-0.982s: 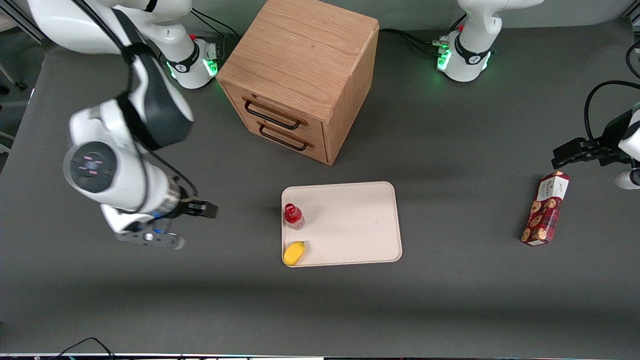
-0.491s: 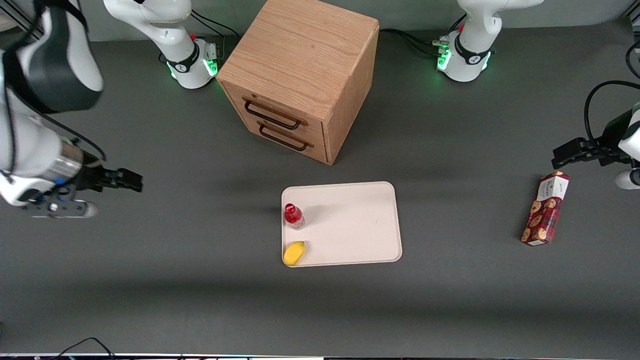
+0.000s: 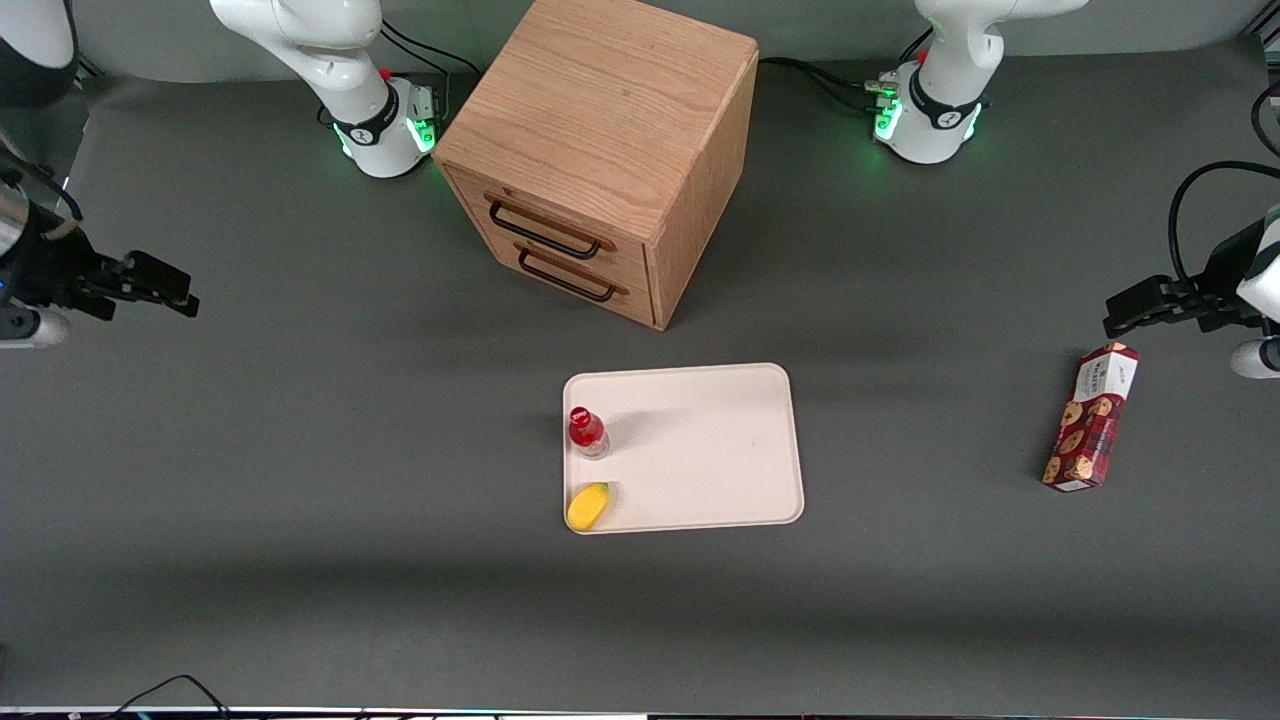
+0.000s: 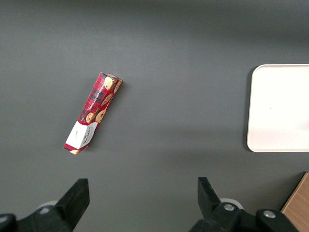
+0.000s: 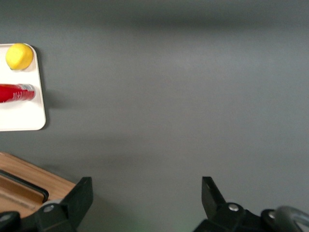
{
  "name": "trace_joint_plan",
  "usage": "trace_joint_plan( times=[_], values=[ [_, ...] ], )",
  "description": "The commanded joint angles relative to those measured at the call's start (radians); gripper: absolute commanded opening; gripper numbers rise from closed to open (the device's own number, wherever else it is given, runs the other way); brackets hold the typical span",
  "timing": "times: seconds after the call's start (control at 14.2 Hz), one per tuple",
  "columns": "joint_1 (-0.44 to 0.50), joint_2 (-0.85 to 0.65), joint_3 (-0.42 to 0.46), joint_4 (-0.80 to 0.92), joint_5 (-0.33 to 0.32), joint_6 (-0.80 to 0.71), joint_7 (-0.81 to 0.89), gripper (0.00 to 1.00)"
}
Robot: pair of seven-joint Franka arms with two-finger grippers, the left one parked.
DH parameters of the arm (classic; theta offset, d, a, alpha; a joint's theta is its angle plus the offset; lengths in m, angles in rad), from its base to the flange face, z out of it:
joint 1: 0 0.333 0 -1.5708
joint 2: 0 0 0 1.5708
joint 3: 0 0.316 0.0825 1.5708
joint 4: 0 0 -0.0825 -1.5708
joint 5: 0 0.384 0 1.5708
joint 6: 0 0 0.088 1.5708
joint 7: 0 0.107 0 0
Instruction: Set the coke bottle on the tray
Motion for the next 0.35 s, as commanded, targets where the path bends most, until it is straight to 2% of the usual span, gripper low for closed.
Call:
trace_joint_plan(
  times=[0.0, 0.28],
  values=[
    [-0.018, -0.041, 0.000, -0.039, 0.028, -0.005, -0.019, 1.00],
    [-0.018, -0.041, 0.002, -0.039, 0.028, -0.006, 0.011, 1.00]
  ],
)
